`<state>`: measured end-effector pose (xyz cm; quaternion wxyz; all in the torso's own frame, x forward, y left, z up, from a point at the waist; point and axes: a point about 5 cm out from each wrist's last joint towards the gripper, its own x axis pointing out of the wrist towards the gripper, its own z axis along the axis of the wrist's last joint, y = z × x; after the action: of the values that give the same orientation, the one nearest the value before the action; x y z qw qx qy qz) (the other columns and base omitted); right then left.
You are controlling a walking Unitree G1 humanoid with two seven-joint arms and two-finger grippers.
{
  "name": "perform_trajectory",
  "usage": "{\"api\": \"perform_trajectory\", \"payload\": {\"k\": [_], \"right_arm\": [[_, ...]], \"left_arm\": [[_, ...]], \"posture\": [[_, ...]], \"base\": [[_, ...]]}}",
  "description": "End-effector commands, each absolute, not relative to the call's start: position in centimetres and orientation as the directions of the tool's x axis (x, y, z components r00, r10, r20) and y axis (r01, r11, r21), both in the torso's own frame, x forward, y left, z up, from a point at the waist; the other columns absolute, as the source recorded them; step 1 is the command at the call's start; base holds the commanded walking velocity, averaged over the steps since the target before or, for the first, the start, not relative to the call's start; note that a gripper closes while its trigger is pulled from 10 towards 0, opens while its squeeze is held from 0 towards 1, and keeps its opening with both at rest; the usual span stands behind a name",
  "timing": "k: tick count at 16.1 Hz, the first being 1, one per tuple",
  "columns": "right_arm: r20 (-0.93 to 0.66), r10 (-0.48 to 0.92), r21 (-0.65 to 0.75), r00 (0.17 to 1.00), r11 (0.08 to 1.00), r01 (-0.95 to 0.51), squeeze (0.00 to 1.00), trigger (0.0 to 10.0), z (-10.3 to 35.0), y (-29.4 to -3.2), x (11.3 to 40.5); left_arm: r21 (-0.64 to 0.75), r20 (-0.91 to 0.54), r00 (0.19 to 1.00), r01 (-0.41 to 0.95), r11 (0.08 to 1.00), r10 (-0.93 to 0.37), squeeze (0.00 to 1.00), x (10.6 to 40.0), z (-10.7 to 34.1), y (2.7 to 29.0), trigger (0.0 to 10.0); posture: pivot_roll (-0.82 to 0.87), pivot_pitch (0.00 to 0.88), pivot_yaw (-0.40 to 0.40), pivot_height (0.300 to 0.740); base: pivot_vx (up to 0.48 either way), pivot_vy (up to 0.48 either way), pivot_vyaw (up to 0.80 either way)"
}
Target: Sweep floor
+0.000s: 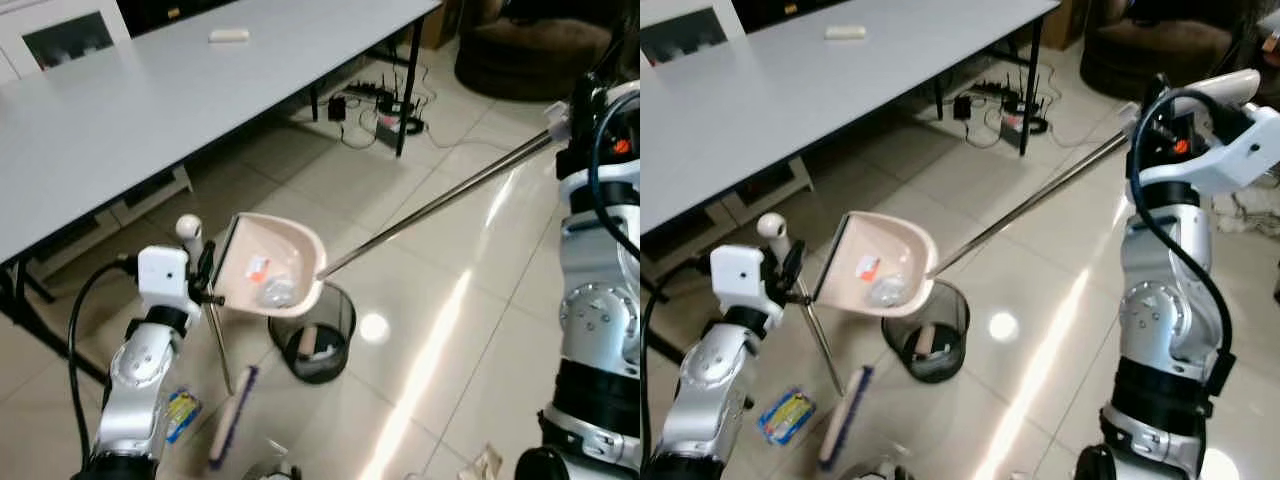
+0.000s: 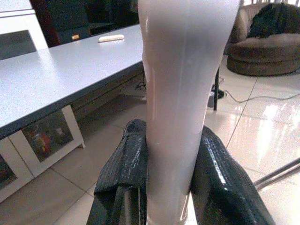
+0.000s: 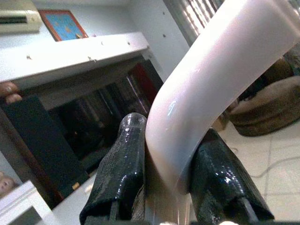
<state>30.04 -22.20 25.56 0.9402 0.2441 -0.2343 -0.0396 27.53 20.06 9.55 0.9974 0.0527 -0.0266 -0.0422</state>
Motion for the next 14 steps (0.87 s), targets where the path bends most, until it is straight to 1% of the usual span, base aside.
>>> {"api": "perform_trajectory", "payload": {"k": [1,4,6,8,10,11,12,14], "right_arm": [[0.462,-0.195,0.437,0.865,0.899,-0.031,0.0,10.0,26.4,-22.5,29.5],[0.495,-0.143,0.331,0.857,0.943,-0.034,0.0,10.0,26.7,-21.8,29.4],[0.517,-0.083,0.242,0.852,0.969,-0.052,0.0,10.0,26.7,-20.8,29.6],[0.538,-0.036,0.188,0.842,0.979,-0.078,0.0,10.0,26.8,-19.9,30.0],[0.568,0.041,0.105,0.822,0.987,-0.122,0.0,10.0,26.7,-18.6,30.8],[0.589,0.142,0.004,0.796,0.984,-0.179,0.0,10.0,26.5,-16.9,31.4],[0.589,0.191,-0.055,0.785,0.979,-0.197,0.0,10.0,26.2,-16.0,31.7],[0.606,0.25,-0.111,0.755,0.967,-0.231,0.0,10.0,25.7,-14.3,32.2]], "left_arm": [[0.12,0.072,0.995,0.067,0.99,-0.076,0.0,27.7,9.9,20.1,10.0],[0.124,0.062,0.996,0.054,0.991,-0.062,0.0,27.9,9.9,20.2,10.0],[0.13,0.051,0.997,0.058,0.99,-0.065,0.0,28.0,9.8,20.1,10.0],[0.133,0.063,0.995,0.067,0.989,-0.076,0.0,28.4,10.1,19.8,10.0],[0.13,0.08,0.995,0.054,0.99,-0.064,0.0,28.8,10.6,19.8,10.0],[0.133,0.082,0.995,0.05,0.99,-0.061,0.0,28.8,10.6,19.8,10.0],[0.135,0.082,0.995,0.046,0.99,-0.058,0.0,28.8,10.6,19.9,10.0],[0.132,0.084,0.995,0.04,0.99,-0.051,0.0,28.7,10.6,19.9,10.0]], "posture": [[-0.02,0.059,0.079,0.74],[-0.02,0.063,0.076,0.74],[-0.02,0.064,0.081,0.74],[-0.02,0.066,0.084,0.74],[-0.02,0.067,0.08,0.74],[-0.02,0.067,0.081,0.74],[-0.02,0.064,0.08,0.74],[-0.01,0.063,0.076,0.74]], "base": [[0.0,0.0,0.0],[0.0,0.0,0.0],[0.0,0.0,0.0],[0.0,0.0,0.0],[0.0,0.0,0.0],[0.0,0.0,0.0],[0.0,0.0,0.0],[0.0,0.0,0.0]]}}
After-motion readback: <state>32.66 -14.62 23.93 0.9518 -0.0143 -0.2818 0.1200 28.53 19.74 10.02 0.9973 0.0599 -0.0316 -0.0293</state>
